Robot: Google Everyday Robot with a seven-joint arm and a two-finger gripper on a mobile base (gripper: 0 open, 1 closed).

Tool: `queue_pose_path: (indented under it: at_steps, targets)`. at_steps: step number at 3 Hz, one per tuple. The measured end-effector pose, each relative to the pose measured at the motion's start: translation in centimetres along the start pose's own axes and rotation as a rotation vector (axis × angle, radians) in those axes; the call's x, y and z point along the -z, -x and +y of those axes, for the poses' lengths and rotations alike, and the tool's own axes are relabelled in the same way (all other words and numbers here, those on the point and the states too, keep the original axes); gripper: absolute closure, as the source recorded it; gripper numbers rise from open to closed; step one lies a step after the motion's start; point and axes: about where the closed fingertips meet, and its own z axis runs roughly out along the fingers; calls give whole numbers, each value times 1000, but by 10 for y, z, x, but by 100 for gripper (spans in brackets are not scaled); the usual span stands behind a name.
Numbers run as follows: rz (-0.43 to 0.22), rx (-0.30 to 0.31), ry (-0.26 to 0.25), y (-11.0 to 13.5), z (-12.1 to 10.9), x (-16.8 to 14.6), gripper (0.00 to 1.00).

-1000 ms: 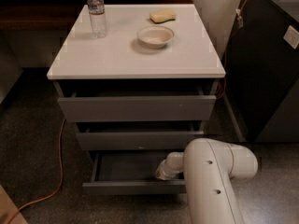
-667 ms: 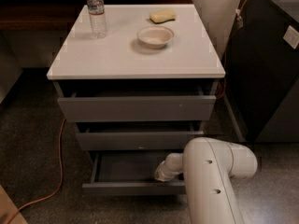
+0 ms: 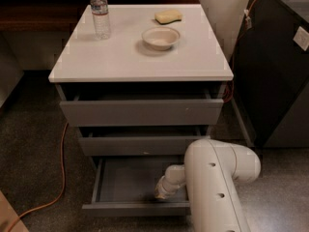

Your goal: Open bottom drawer

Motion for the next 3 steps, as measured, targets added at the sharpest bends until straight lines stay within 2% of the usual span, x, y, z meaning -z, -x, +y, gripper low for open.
queue_pose_path:
  at_steps: [3]
  targets:
    - [-1, -47, 80, 9, 51, 13, 100]
